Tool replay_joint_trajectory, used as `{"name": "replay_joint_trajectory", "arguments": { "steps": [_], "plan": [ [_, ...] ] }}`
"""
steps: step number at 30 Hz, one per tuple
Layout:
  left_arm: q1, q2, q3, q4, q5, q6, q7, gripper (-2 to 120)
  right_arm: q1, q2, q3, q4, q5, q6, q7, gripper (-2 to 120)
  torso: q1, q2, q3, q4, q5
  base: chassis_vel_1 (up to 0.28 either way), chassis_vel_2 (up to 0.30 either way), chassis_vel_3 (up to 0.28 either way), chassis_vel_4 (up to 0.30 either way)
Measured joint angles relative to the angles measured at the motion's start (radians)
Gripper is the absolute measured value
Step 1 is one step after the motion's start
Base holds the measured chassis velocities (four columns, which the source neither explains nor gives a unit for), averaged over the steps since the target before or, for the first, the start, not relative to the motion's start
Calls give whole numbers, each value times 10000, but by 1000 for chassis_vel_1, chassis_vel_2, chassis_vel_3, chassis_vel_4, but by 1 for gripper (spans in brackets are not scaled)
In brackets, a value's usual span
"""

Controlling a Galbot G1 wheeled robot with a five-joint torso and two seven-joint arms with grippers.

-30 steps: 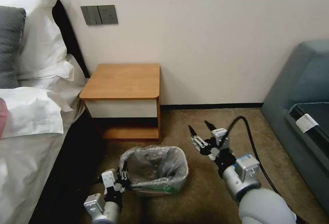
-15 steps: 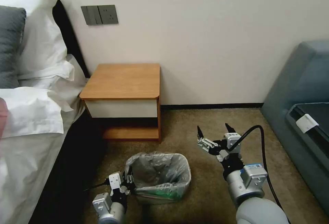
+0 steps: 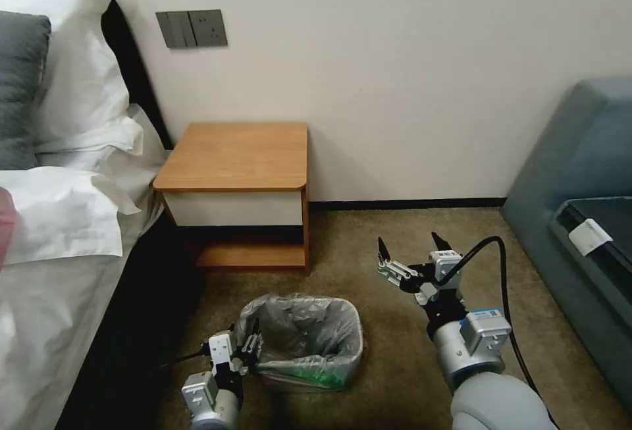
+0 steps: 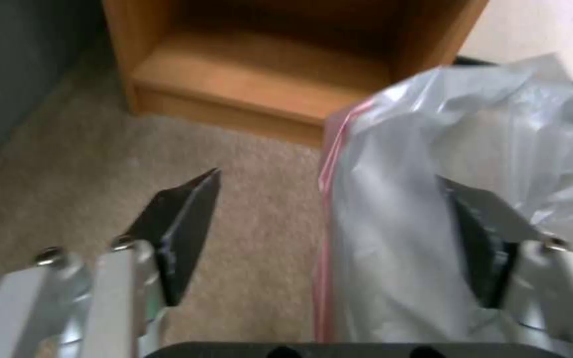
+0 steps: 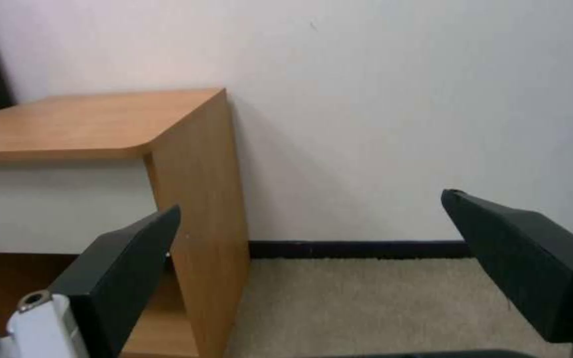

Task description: Pick up the garbage bag from the table and place it over the trash can.

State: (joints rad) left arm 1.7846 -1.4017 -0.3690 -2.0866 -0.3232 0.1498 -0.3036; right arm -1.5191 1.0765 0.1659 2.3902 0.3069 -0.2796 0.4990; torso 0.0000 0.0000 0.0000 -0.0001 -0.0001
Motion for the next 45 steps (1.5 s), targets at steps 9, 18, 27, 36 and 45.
{"name": "replay_joint_trajectory", "arguments": {
  "steps": [9,18,27,36,45],
  "plan": [
    [146,-2,-484,-251,744,-791,219,99,-250,-49,274,-474,210,613,-223,100,0,0,0,1,-2,0,0,0,0],
    [629,-202,-1830,-1235,1498,-3912,1783,100,-2440,769,3294,-2202,670,3655,-3471,100,0,0,-1,-4,-4,0,0,0,0],
    [2550,-539,-4370,-1647,602,-5516,3077,100,-3395,2159,3898,-2450,-2,5286,-4454,100,0,0,-1,1,1,0,0,0,0],
    [3665,-954,-3777,-2213,456,-5700,3123,100,-3778,2932,3690,-2278,-589,5955,-4180,100,0,0,-2,2,1,0,0,0,0],
    [3645,-956,-3744,-2217,467,-5641,3098,100,-3753,2912,3665,-2261,-593,5931,-4136,100,0,0,-1,1,1,0,0,0,0]
  ]
}}
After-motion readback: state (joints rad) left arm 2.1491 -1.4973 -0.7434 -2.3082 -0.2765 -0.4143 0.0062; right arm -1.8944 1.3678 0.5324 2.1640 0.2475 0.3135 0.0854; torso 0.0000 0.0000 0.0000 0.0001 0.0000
